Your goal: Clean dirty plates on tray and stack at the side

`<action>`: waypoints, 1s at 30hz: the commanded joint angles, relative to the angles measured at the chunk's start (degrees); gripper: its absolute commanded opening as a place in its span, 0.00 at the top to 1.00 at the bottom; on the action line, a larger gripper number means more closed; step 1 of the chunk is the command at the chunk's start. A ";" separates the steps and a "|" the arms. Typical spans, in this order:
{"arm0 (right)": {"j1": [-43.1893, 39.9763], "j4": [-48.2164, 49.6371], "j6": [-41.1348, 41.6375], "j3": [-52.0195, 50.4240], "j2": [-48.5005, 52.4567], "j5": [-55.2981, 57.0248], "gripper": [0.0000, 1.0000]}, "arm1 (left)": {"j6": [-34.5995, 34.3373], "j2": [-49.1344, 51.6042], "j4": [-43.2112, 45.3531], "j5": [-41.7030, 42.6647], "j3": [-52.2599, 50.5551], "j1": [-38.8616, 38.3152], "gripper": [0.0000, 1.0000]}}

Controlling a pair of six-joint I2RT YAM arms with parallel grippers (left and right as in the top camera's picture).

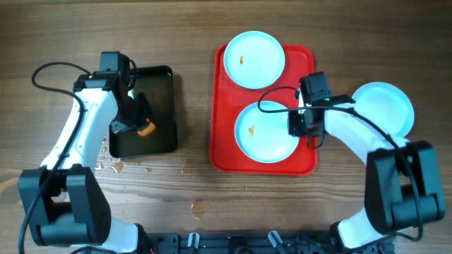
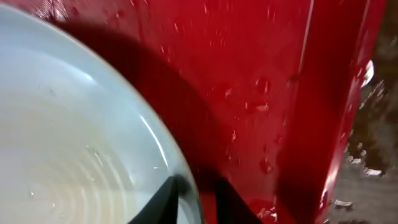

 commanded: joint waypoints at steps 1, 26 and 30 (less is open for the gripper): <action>-0.20 -0.59 0.46 -0.87 2.29 0.15 0.93 | 1.36 -0.11 0.07 1.60 -0.20 0.15 0.96; -0.20 -1.51 1.36 -0.81 1.90 0.15 0.95 | -0.74 -0.55 7.28 5.09 -0.22 -19.47 0.96; -0.20 -1.70 1.25 -0.81 1.90 0.17 0.95 | -2.12 -0.52 3.72 -3.63 -0.17 -17.75 0.96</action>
